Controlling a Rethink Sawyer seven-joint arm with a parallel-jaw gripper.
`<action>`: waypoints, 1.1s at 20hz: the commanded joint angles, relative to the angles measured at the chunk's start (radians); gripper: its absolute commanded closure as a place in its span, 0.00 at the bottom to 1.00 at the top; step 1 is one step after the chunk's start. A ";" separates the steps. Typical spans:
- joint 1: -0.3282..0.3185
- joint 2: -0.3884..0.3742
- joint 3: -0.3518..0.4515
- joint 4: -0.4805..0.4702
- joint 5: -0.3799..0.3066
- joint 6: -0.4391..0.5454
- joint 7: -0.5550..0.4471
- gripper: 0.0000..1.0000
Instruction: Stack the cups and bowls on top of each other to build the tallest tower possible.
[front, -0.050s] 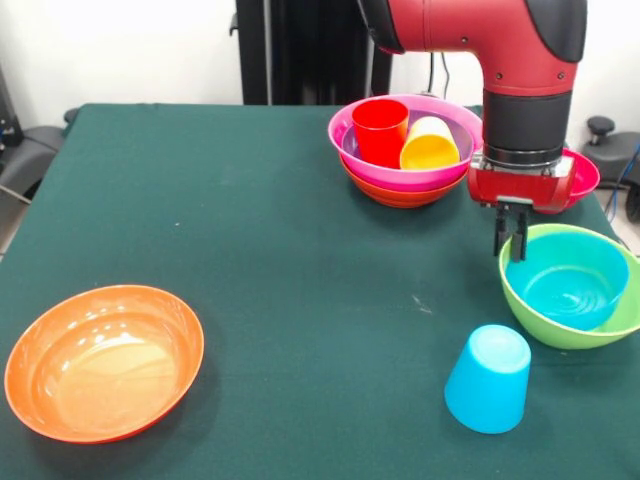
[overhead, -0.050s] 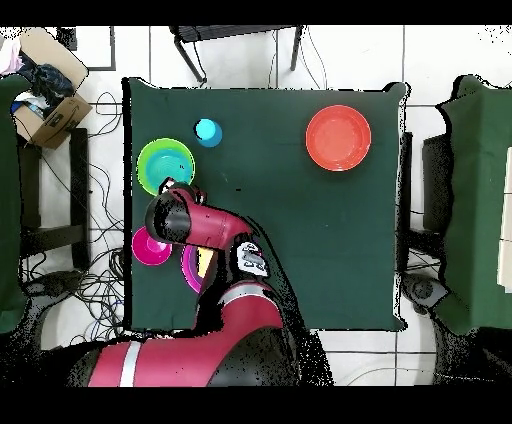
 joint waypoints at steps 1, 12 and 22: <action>-0.019 0.051 0.059 -0.014 0.024 0.070 0.161 1.00; -0.097 -0.128 0.127 0.167 -0.036 0.118 0.135 1.00; -0.160 -0.246 0.136 0.232 -0.095 0.204 0.052 1.00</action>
